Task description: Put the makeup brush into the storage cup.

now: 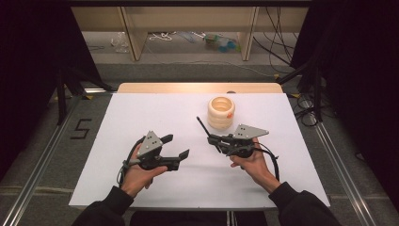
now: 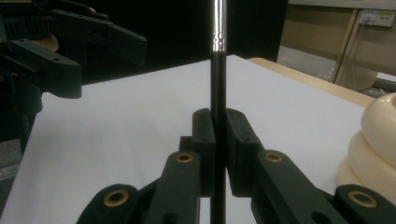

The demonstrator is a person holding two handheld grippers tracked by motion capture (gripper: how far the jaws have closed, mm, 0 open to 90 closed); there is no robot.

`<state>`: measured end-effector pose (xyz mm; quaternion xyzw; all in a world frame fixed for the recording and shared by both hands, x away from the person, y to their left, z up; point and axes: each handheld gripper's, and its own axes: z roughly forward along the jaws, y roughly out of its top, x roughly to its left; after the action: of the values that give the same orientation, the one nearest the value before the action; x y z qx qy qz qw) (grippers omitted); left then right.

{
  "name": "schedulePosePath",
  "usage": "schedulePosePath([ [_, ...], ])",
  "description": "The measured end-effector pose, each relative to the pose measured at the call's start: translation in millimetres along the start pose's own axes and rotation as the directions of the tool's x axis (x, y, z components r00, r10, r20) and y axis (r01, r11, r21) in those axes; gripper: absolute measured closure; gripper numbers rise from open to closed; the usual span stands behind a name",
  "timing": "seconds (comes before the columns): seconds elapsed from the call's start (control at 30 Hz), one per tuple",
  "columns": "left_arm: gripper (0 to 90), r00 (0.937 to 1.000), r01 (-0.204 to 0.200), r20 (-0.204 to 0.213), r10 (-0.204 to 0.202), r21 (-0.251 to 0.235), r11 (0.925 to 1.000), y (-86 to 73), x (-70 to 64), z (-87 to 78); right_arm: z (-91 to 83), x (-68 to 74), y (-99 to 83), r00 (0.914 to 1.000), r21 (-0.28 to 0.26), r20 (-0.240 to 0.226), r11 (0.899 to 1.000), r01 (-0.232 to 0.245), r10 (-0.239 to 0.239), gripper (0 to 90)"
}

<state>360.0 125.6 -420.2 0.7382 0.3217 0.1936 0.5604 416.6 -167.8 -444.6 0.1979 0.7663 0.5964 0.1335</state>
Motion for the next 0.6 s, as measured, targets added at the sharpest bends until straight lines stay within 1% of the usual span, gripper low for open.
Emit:
schedulePosePath([
  [0.03,19.3,1.0000,0.000,0.000,0.000,0.000,1.0000,0.0,0.0,0.0,0.0,0.0,0.0,1.0000,0.000,0.000,1.000,0.000,0.000,84.2],
  [0.07,19.3,1.0000,-0.001,-0.001,0.001,-0.003,1.0000,1.4,-0.9,2.4,1.1,2.9,0.7,0.9998,0.011,-0.021,1.000,-0.008,0.008,84.1],
  [0.1,19.2,1.0000,-0.001,-0.001,0.001,-0.003,1.0000,1.4,-0.9,2.4,1.1,2.9,0.7,0.9998,0.011,-0.021,1.000,-0.008,0.008,84.1],
  [0.13,19.2,1.0000,0.009,0.003,-0.009,-0.007,0.9999,2.0,-2.4,4.9,2.0,2.8,0.7,0.9999,-0.002,-0.015,1.000,0.006,-0.006,84.2],
  [0.17,19.2,1.0000,0.006,0.003,-0.006,-0.010,0.9999,2.6,-3.0,6.2,2.5,4.9,1.0,0.9998,0.005,-0.019,1.000,-0.004,0.004,84.2],
  [0.2,19.2,0.9995,-0.030,-0.009,0.030,-0.025,0.9992,3.9,-1.6,8.0,2.9,5.6,1.0,0.9996,0.007,-0.027,1.000,-0.005,0.006,84.2],
  [0.23,19.2,1.0000,-0.008,0.001,0.009,-0.025,0.9997,4.1,-4.2,9.6,4.7,7.0,0.6,0.9993,-0.003,-0.035,1.000,-0.015,0.014,84.2],
  [0.27,19.2,1.0000,0.002,0.004,-0.002,-0.025,0.9997,4.6,-5.7,10.9,5.3,6.9,0.8,0.9995,-0.007,-0.031,1.000,0.005,-0.005,84.2],
  [0.33,19.1,0.9999,0.015,0.002,-0.015,-0.032,0.9994,6.2,-6.7,13.3,5.2,7.2,0.9,0.9996,-0.002,-0.028,1.000,0.008,-0.008,84.1],
  [0.37,19.2,0.9999,0.009,0.005,-0.009,-0.028,0.9996,6.9,-6.3,14.0,6.1,7.7,0.6,0.9994,-0.007,-0.035,1.000,0.005,-0.005,84.2],
  [0.4,19.2,1.0000,-0.001,0.003,0.001,-0.023,0.9997,7.5,-5.8,14.6,5.9,8.8,0.6,0.9993,0.007,-0.036,1.000,-0.002,0.002,84.1],
  [0.43,19.2,0.9999,0.013,0.003,-0.013,-0.032,0.9994,7.7,-6.7,15.9,6.6,9.7,0.2,0.9988,0.008,-0.048,1.000,-0.012,0.012,84.2],
  [0.47,19.2,0.9998,0.018,0.000,-0.018,-0.036,0.9992,8.0,-6.9,17.0,7.6,10.7,0.2,0.9988,-0.002,-0.048,1.000,-0.007,0.007,84.2],
  [0.57,19.2,0.9999,0.016,-0.004,-0.016,-0.043,0.9990,8.7,-6.8,18.2,9.1,11.9,0.2,0.9987,-0.013,-0.051,1.000,-0.005,0.004,84.2],
  [0.6,19.2,0.9998,0.018,-0.004,-0.019,-0.044,0.9989,9.0,-6.7,18.6,8.5,13.7,0.4,0.9988,0.007,-0.049,1.000,-0.007,0.008,84.2],
])
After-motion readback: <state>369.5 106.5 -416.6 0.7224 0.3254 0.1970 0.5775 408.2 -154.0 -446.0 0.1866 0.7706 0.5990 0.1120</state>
